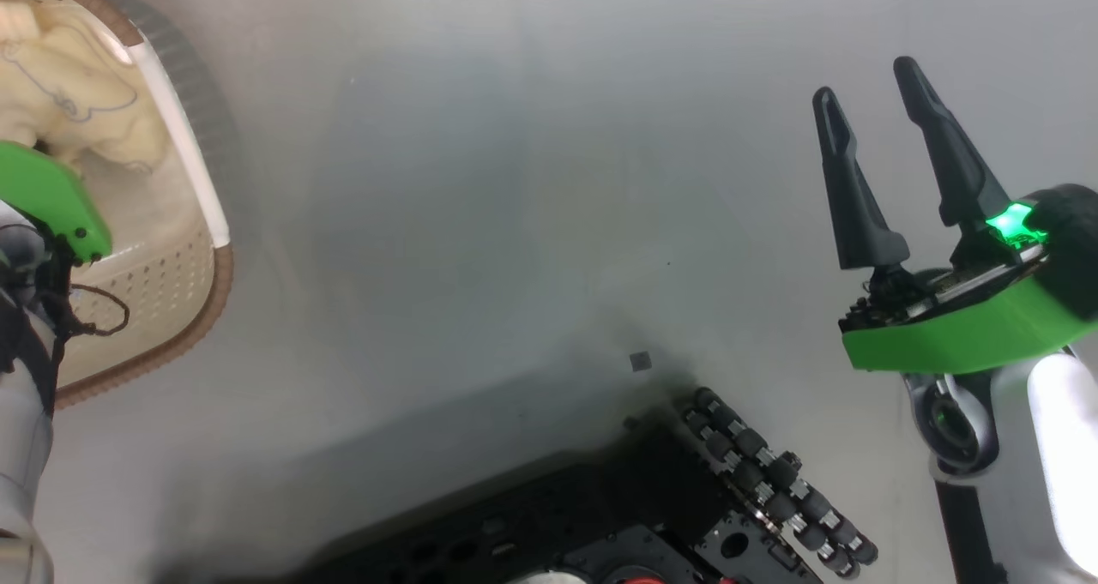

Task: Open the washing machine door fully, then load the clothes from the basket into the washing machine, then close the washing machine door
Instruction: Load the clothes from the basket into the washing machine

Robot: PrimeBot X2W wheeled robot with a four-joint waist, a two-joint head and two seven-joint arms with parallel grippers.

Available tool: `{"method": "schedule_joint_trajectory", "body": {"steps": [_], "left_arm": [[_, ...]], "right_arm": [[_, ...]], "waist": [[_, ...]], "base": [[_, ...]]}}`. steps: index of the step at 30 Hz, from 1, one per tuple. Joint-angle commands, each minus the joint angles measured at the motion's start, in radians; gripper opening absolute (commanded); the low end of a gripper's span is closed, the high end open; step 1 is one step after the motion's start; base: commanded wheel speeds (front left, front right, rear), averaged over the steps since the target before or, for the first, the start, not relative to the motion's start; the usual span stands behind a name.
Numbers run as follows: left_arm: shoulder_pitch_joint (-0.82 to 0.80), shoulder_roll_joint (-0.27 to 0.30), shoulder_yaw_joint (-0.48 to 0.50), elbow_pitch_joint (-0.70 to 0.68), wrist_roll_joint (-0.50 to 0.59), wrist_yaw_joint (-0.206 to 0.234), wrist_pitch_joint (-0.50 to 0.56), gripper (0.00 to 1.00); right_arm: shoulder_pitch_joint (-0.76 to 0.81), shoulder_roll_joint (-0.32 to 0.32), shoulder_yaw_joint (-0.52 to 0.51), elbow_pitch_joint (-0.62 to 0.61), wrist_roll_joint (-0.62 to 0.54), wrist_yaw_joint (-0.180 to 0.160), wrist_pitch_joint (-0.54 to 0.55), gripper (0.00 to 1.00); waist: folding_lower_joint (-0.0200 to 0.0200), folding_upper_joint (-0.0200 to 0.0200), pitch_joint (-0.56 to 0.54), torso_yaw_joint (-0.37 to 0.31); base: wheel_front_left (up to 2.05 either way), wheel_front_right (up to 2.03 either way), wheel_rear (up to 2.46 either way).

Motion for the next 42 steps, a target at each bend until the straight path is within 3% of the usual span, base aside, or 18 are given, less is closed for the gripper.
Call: {"method": "schedule_joint_trajectory", "body": {"steps": [1, 12, 18, 22, 34, 42], "left_arm": [[0.027, 0.048, 0.019, -0.005, -0.007, 0.007, -0.026, 0.0], [0.094, -0.018, 0.017, -0.019, -0.023, -0.028, -0.242, 0.0], [0.184, -0.056, 0.019, -0.085, -0.021, -0.043, -0.293, 0.0], [0.258, -0.057, 0.043, -0.212, -0.004, -0.022, -0.295, 0.0], [0.674, -0.089, 0.122, -0.695, 0.113, 0.052, -0.295, 0.0], [0.85, -0.083, 0.128, -0.878, 0.147, 0.088, -0.295, 0.0]], "right_arm": [[0.016, -0.011, 0.009, -0.017, 0.003, 0.004, -0.012, 1.0], [0.014, -0.011, -0.051, 0.013, -0.057, 0.004, 0.016, 1.0], [0.038, -0.011, -0.083, 0.015, -0.09, 0.004, 0.048, 1.0], [0.062, -0.011, -0.104, 0.015, -0.1, 0.004, 0.063, 1.0], [0.173, -0.011, -0.13, 0.032, -0.127, 0.004, 0.137, 1.0], [0.239, -0.011, -0.129, 0.025, -0.13, 0.004, 0.173, 1.0]], "waist": [[-0.0001, 0.0, -0.018, 0.014], [-0.0001, 0.0, -0.212, 0.138], [-0.0001, 0.0, -0.353, 0.193], [-0.0001, 0.0, -0.43, 0.218], [-0.0001, 0.0, -0.738, 0.28], [-0.0001, 0.0, -0.891, 0.302]], "base": [[0.0, 0.0, 0.0], [0.0, 0.0, 0.0], [0.0, 0.0, 0.0], [0.0, 0.0, 0.0], [0.0, 0.0, 0.0], [0.0, 0.0, 0.0]]}}
